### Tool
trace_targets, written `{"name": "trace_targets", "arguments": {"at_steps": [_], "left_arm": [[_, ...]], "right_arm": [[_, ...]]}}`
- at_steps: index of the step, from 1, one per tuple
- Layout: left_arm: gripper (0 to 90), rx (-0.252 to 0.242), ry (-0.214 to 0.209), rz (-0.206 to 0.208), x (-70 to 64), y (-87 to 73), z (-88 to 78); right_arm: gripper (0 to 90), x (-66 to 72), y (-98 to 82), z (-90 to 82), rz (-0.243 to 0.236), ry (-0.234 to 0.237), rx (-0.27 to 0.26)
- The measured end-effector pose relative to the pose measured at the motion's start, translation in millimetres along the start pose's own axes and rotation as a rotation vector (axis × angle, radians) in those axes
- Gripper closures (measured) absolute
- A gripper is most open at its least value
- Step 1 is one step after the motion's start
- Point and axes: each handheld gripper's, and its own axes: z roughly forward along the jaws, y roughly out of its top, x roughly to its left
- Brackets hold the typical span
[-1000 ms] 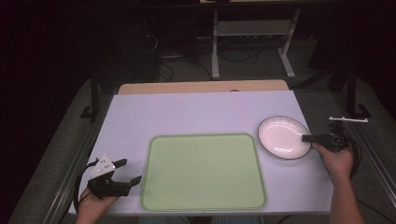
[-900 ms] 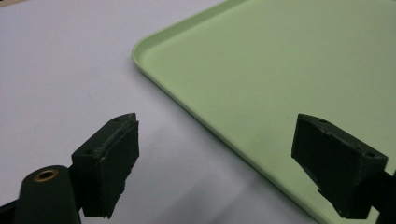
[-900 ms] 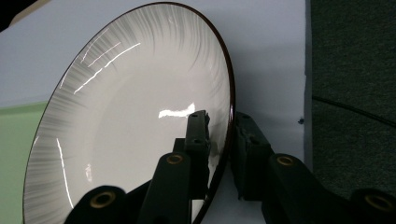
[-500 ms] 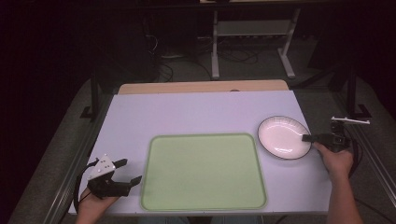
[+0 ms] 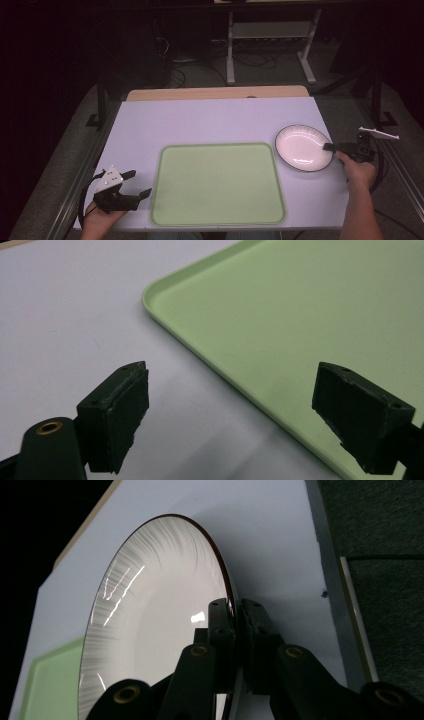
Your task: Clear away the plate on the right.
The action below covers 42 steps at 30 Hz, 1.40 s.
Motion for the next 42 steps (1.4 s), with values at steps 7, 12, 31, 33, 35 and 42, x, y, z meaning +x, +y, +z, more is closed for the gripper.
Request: {"name": "trace_targets", "arguments": {"at_steps": [7, 12, 31, 33, 35, 42], "left_arm": [[15.0, -0.004, 0.004, -0.01, 1.8, -0.8, -0.8], [15.0, -0.007, 0.006, -0.01, 1.6, -0.8, -1.2], [15.0, -0.007, 0.006, -0.012, 1.6, -1.1, -1.1], [15.0, -0.007, 0.006, -0.01, 1.3, -1.0, -0.9], [15.0, -0.008, 0.006, -0.011, 1.1, -1.1, -0.9], [15.0, -0.008, 0.008, -0.012, 1.0, -1.3, -0.5]], "right_arm": [[83.0, 1.8, -0.2, -1.4, 0.006, 0.012, -0.017], [82.3, 5.5, 1.5, -4.2, -0.001, 0.026, -0.02], [81.3, 23.1, 4.8, -18.3, -0.07, 0.123, -0.033], [81.0, 25.1, 4.5, -21.5, -0.091, 0.117, -0.029], [81.1, 26.1, 3.8, -24.5, -0.107, 0.112, -0.025], [81.1, 24.6, -2.6, -32.5, -0.124, 0.149, -0.001]]}}
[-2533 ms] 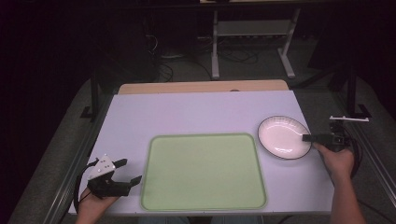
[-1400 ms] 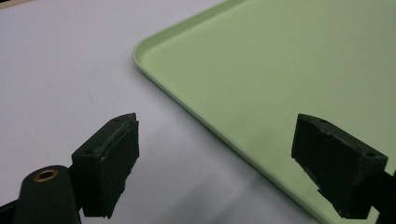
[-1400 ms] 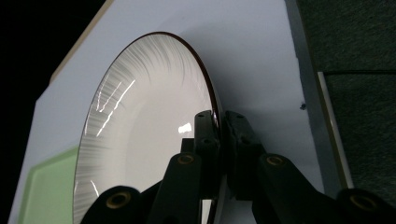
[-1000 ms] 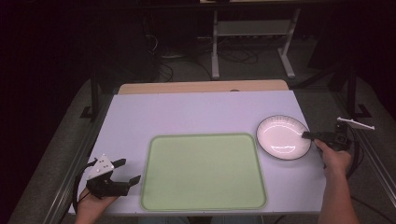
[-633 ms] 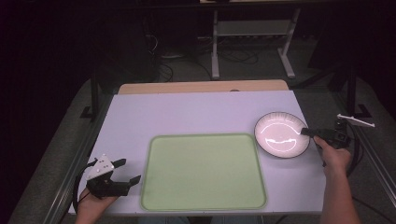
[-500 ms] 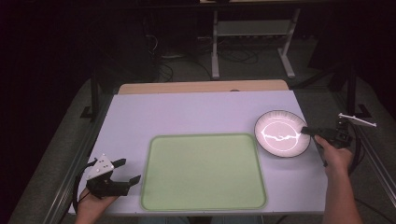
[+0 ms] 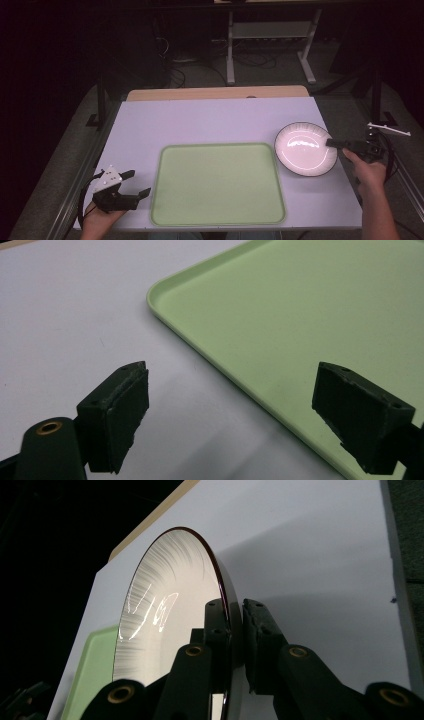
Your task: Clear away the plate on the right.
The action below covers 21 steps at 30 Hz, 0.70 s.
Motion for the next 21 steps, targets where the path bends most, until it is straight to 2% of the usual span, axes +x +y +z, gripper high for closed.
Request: {"name": "trace_targets", "arguments": {"at_steps": [4, 8, 10, 18, 21], "left_arm": [[15.0, -0.001, -0.002, 0.0, -0.3, 0.0, 0.1], [15.0, 0.003, -0.002, -0.003, 0.4, -0.5, 0.4], [15.0, 0.002, -0.001, -0.003, 0.4, -0.4, -0.2], [15.0, 0.0, 0.0, -0.004, 0.1, -0.3, -0.4], [15.0, 0.001, 0.0, -0.003, 0.4, -0.3, -0.5]], "right_arm": [[81.0, 4.5, -4.0, -2.2, -0.02, 0.03, 0.012], [81.1, 7.6, -12.2, -2.3, -0.027, 0.126, 0.033], [81.1, 11.8, -15.4, -3.9, -0.036, 0.151, 0.035], [80.9, 32.9, -18.1, -13.4, -0.082, 0.154, 0.066], [80.9, 42.0, -18.4, -15.9, -0.097, 0.176, 0.067]]}}
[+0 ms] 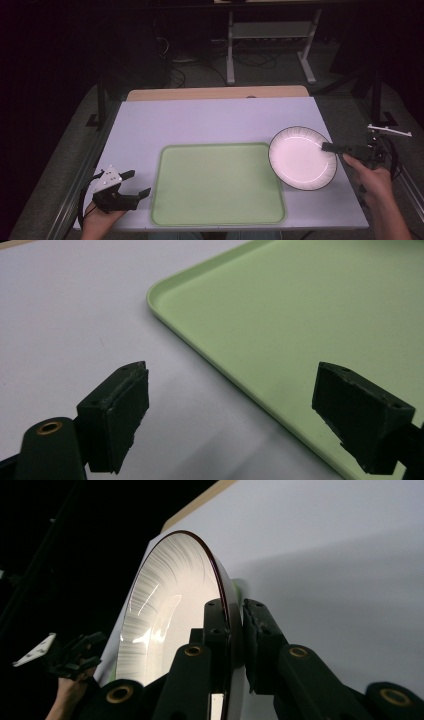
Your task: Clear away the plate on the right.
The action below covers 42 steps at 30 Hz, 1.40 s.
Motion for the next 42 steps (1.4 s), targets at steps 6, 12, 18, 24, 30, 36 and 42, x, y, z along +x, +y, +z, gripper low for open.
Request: {"name": "trace_targets", "arguments": {"at_steps": [6, 12, 18, 24, 30, 36, 42], "left_arm": [[15.0, 0.0, 0.0, 0.0, 0.0, 0.0, -0.1], [15.1, -0.004, 0.0, -0.003, 0.5, -0.3, -0.5], [15.2, -0.006, 0.0, -0.001, 1.1, -0.5, -1.2], [15.2, -0.008, 0.001, -0.002, 1.9, -0.5, -1.8], [15.2, -0.01, 0.001, -0.004, 2.2, -0.6, -2.4], [15.2, -0.011, 0.001, -0.004, 2.4, -0.6, -2.3], [15.2, -0.011, 0.002, -0.005, 3.1, -0.8, -2.3]], "right_arm": [[80.8, 26.7, 4.8, 9.3, -0.036, 0.058, 0.011], [80.8, 55.7, 13.0, 30.4, -0.078, 0.096, 0.046], [80.7, 76.4, 18.3, 57.0, -0.1, 0.13, 0.069], [80.7, 94.7, 19.2, 85.9, -0.135, 0.165, 0.106], [80.7, 108.2, 16.7, 108.2, -0.144, 0.189, 0.129], [80.6, 111.6, 10.6, 124.4, -0.149, 0.192, 0.142], [80.4, 109.3, 5.1, 140.0, -0.157, 0.171, 0.172]]}}
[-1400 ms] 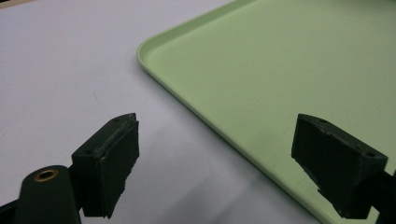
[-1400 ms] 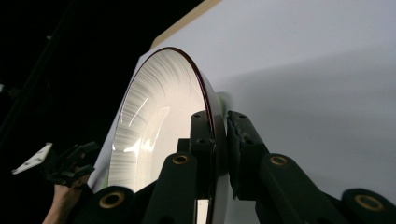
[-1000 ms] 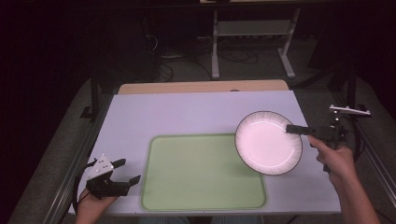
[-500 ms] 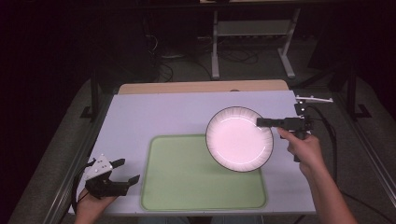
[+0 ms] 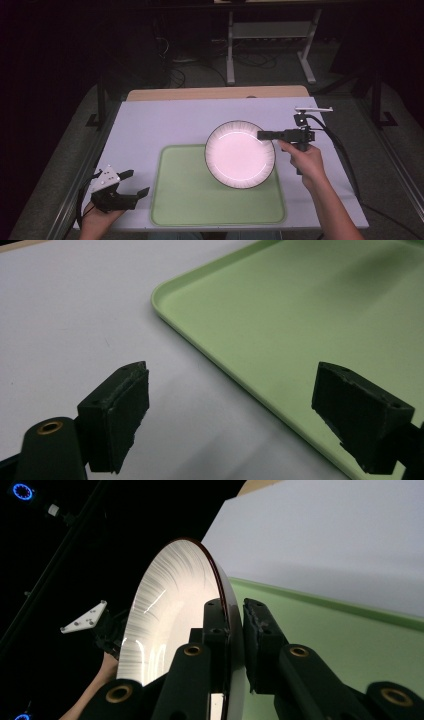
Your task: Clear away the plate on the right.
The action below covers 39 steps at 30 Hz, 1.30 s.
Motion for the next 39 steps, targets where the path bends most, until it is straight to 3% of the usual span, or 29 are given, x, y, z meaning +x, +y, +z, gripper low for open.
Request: {"name": "trace_targets", "arguments": {"at_steps": [22, 39], "left_arm": [[15.2, -0.005, -0.003, -0.005, 1.6, -0.6, -0.1], [15.2, -0.006, -0.002, -0.007, 1.7, -0.5, -0.8]], "right_arm": [[80.2, -17.3, -18.5, 56.1, 0.036, -0.049, 0.042], [80.0, -23.4, -34.1, 76.2, 0.036, -0.077, 0.075]]}}
